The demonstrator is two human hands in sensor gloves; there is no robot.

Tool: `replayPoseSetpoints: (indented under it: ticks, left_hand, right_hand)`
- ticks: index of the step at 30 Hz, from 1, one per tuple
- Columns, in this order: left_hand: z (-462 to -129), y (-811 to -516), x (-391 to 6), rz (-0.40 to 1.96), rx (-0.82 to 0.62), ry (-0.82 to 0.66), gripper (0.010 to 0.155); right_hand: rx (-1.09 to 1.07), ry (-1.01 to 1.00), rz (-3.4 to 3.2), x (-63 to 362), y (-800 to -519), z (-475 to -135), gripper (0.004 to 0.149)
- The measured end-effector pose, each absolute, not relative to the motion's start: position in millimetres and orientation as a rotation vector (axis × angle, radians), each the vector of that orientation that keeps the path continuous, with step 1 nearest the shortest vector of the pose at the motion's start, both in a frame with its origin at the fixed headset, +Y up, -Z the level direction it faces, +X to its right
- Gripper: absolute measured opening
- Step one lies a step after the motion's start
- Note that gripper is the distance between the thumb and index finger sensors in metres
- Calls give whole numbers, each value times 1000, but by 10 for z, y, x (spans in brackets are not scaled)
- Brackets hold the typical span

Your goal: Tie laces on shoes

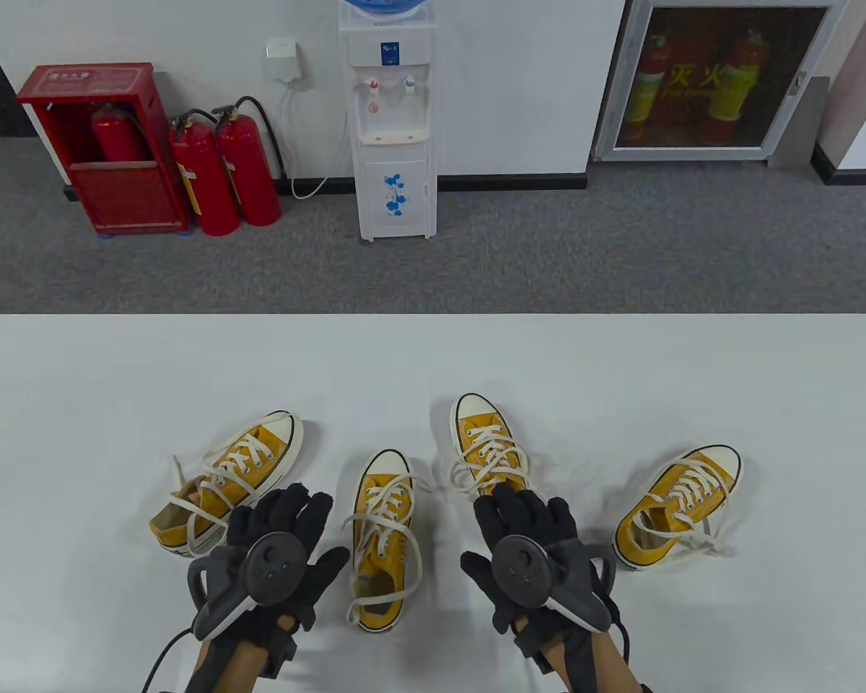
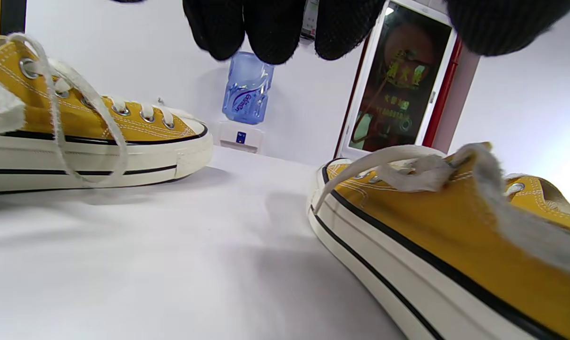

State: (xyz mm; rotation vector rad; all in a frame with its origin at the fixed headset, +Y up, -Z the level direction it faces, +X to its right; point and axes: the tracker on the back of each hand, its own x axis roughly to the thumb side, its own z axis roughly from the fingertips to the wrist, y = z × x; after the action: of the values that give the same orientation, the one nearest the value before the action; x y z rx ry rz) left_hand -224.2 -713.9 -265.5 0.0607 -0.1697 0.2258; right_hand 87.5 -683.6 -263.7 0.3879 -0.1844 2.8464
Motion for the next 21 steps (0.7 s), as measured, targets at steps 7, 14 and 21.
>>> replayPoseSetpoints:
  ticks: [7,14,21]
  left_hand:
    - [-2702,-7202,-2338,162,31,-167,87]
    - [-2723,-7258,-2324,157,-17,-170,89]
    - [-2731,-7286,-2304,155,-19,-169,87]
  right_hand:
    - [395,-111,2783,550,-6825,-2860,72]
    - [386,-7,2725,220,-6991,-3084,66]
    - [304,127,2667,6,-7230,-3273,60]
